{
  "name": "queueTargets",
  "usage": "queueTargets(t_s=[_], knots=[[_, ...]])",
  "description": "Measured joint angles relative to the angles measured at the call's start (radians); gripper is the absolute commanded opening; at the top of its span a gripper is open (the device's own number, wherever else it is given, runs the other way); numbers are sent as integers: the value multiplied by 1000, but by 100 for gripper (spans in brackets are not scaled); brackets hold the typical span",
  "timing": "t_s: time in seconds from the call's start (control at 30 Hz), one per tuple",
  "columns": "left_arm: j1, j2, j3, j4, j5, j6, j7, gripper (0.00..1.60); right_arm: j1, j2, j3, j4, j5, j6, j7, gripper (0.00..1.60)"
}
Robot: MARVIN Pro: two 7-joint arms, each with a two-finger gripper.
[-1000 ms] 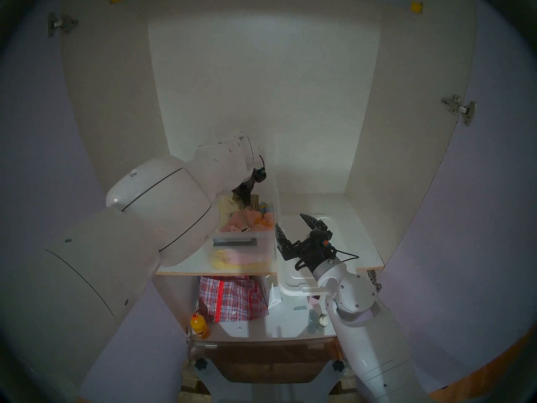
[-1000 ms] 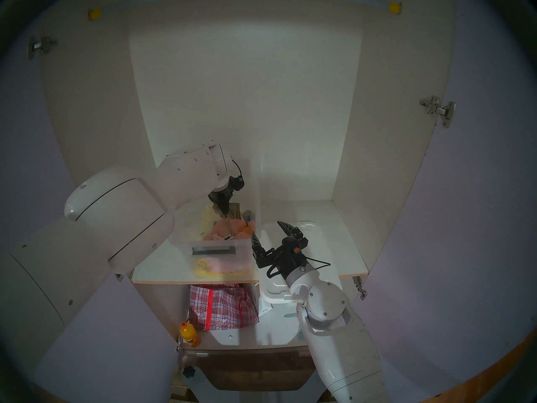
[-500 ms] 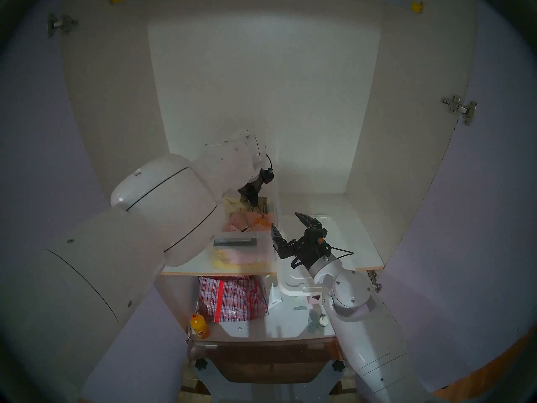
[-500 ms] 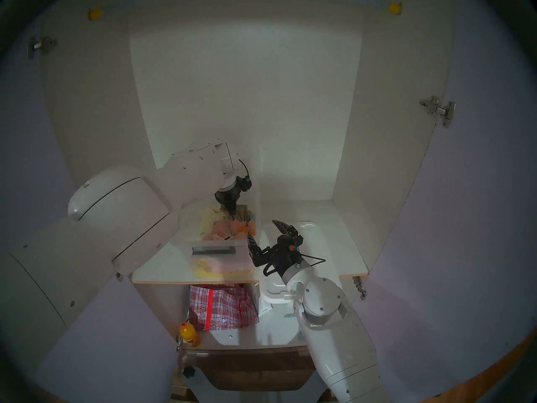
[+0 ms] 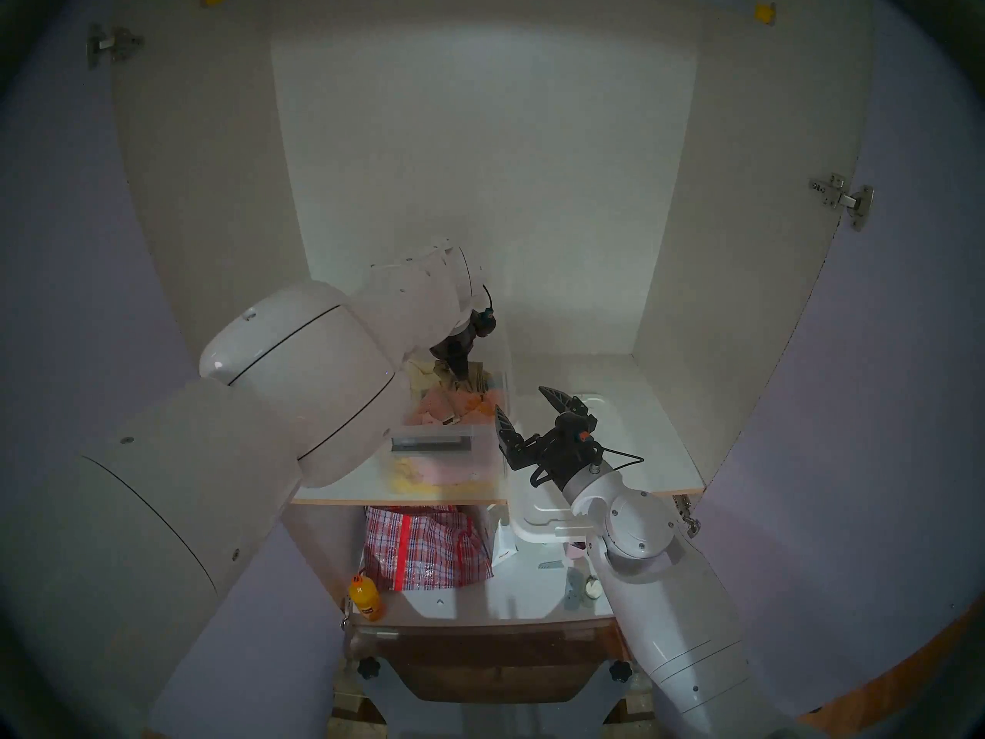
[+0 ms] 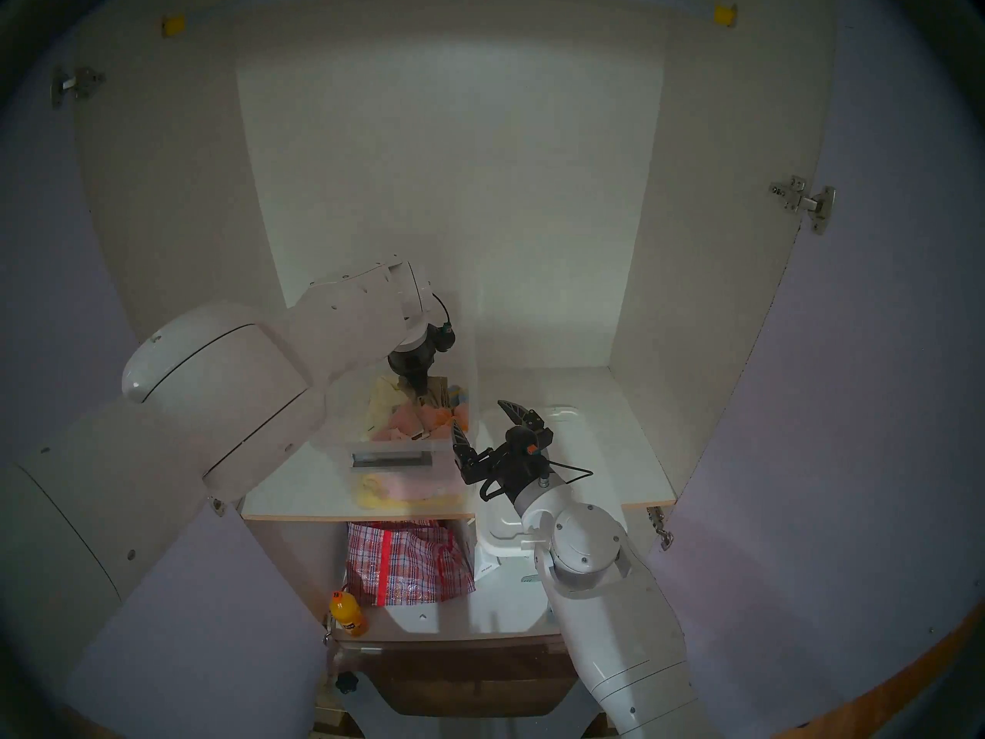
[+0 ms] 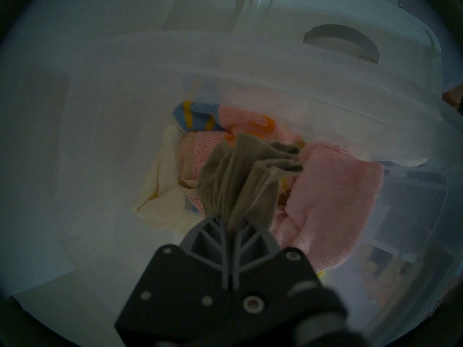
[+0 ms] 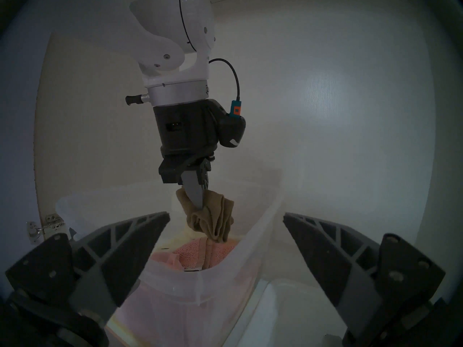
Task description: Take socks out of the storage bin, place them on top of the cabinet, and put the lid back on the bin
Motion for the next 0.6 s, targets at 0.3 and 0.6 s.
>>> queueTargets(t_s=[0.3,0.6], knots=[[2,8,-17,11,-8,7,15,0,14,-9,-6,11,1,0,-11,160],[3,31,-32,16,-13,15,42,0,24,-14,-10,21,1,0,-22,160]])
